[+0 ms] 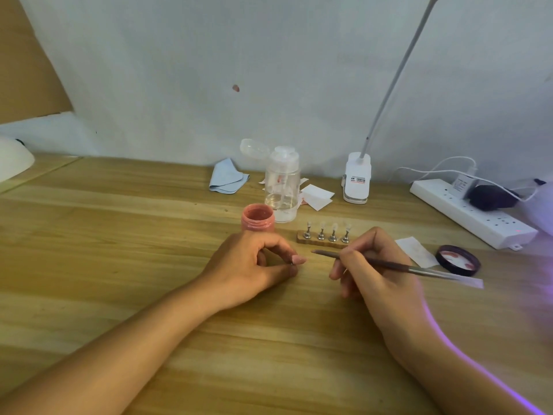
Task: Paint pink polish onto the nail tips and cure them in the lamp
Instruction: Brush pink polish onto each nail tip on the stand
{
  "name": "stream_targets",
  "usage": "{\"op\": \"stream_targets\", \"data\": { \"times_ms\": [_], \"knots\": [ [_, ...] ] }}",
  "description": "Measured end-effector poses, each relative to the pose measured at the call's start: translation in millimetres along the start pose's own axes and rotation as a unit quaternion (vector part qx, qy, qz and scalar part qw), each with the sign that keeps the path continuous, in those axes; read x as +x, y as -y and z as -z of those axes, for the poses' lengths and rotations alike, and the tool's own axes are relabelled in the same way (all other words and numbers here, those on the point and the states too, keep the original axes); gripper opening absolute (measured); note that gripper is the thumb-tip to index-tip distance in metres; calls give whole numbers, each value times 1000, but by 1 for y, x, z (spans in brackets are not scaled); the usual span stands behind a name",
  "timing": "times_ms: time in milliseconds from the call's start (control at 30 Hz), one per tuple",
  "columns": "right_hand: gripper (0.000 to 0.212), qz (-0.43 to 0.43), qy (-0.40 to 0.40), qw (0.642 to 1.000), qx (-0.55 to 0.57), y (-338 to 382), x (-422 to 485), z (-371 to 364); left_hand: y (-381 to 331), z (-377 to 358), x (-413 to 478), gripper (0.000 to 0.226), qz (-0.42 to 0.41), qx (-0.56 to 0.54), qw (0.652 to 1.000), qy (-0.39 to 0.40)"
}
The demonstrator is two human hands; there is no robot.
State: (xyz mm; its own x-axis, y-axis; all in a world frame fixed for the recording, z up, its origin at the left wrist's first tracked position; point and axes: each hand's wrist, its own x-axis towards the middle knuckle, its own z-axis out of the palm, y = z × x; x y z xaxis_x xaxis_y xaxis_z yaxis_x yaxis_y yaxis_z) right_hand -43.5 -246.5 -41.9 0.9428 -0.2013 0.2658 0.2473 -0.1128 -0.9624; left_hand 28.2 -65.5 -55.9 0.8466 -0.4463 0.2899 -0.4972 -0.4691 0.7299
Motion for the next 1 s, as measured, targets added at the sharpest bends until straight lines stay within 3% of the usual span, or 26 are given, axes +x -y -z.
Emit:
{"op": "stream_targets", "data": {
  "times_ms": [500, 700, 833, 1000],
  "knots": [
    [14, 20, 83, 996, 20, -1, -3, -2, -2, 0, 0, 24, -11, -2, 1000, 4],
    [13, 49, 34, 998, 25, -2, -2, 1, 3, 1, 1, 24, 2, -30, 1000, 7],
    [12, -4, -12, 999, 51, -6, 2, 5, 5, 1, 2, 21, 17, -78, 997, 8],
    [16, -23, 0, 999, 36, -9, 4, 3, 4, 1, 3, 22, 19, -90, 996, 12]
  ]
}}
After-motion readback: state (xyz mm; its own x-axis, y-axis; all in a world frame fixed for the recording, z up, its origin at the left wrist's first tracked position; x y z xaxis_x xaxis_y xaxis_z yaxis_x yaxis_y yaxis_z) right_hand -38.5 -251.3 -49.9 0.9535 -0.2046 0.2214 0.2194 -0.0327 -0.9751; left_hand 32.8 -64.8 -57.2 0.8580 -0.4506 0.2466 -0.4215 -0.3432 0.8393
